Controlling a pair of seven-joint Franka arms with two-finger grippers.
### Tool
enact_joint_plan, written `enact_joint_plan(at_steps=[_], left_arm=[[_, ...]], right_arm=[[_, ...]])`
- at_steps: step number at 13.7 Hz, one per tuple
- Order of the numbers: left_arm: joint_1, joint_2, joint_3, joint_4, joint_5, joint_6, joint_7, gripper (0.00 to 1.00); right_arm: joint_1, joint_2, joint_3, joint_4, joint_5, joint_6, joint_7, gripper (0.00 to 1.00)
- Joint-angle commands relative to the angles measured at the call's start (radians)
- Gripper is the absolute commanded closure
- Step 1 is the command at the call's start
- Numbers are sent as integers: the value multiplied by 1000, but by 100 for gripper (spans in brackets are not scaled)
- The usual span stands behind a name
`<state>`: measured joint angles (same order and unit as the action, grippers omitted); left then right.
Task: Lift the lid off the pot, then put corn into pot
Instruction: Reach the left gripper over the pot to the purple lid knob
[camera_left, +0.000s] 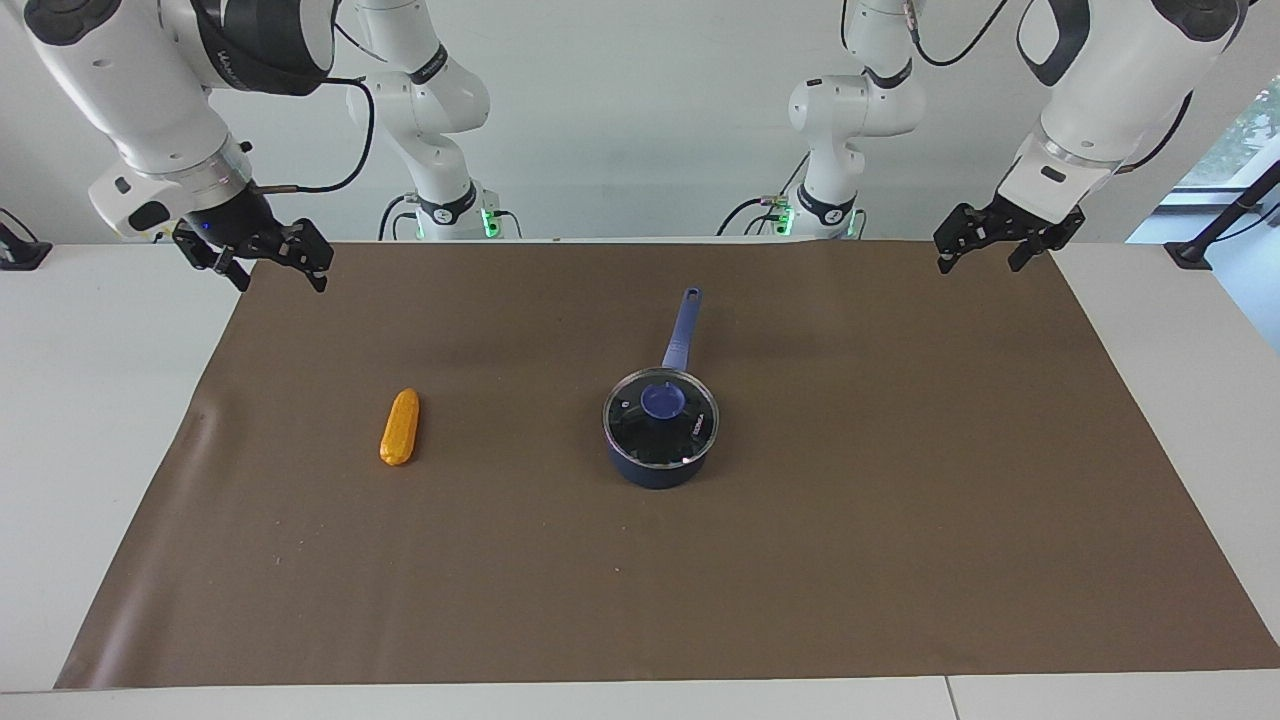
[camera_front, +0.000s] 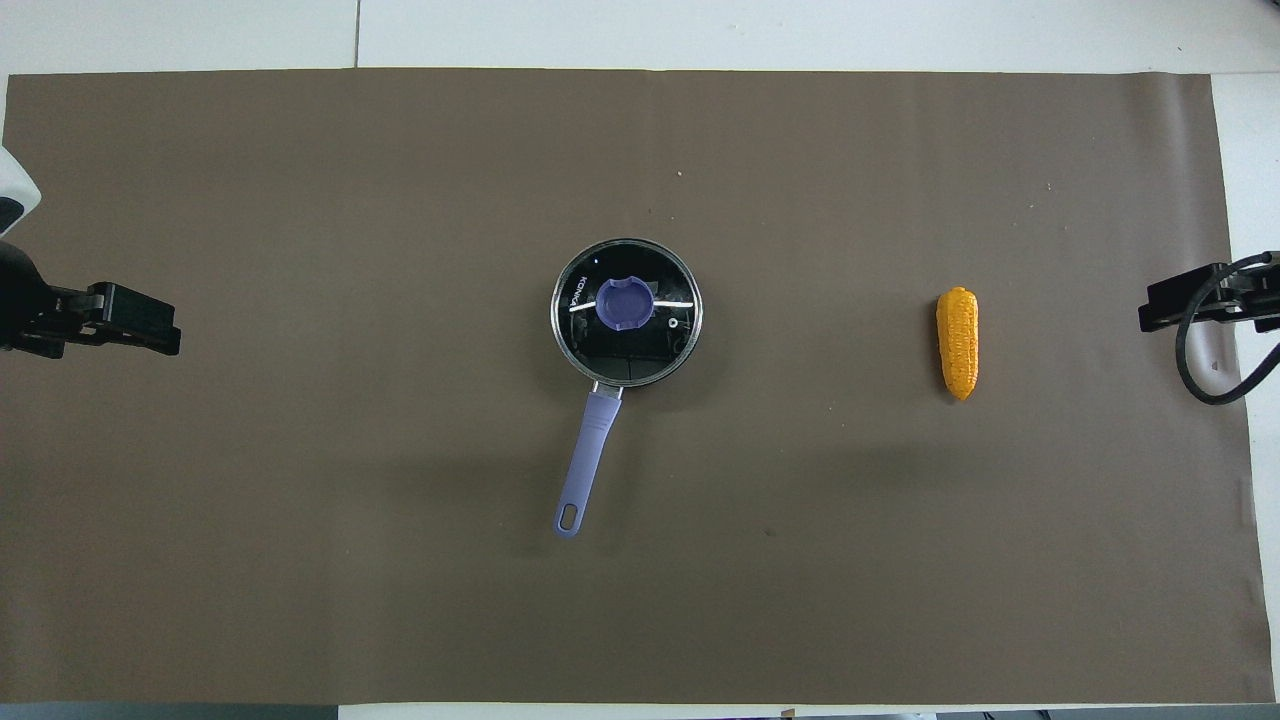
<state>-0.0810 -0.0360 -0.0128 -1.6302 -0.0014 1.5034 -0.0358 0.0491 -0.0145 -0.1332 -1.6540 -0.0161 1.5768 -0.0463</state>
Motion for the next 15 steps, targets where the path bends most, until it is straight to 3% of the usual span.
enact_joint_plan(at_steps=[1,9,11,14,15], left_arm=[[15,2,-10,7,-3,-12,-6,0],[-34,-1,-13,-11,-12,44,-45,0],[-104,13,-13,-4,-86,92,-152,0],[-303,135,-12,68,-97,132,-392,0],[-368,250,-12,184,-107,129,-471,0]], right_arm=[[-6,-13,1,-13,7,-8,-30,0],[-6,-13,1,-13,7,-8,-32,0],[-8,-13,1,-13,7,-8,-32,0],[-6,-13,1,-13,7,-8,-30,0],[-8,-13,1,-13,7,-8,-32,0]])
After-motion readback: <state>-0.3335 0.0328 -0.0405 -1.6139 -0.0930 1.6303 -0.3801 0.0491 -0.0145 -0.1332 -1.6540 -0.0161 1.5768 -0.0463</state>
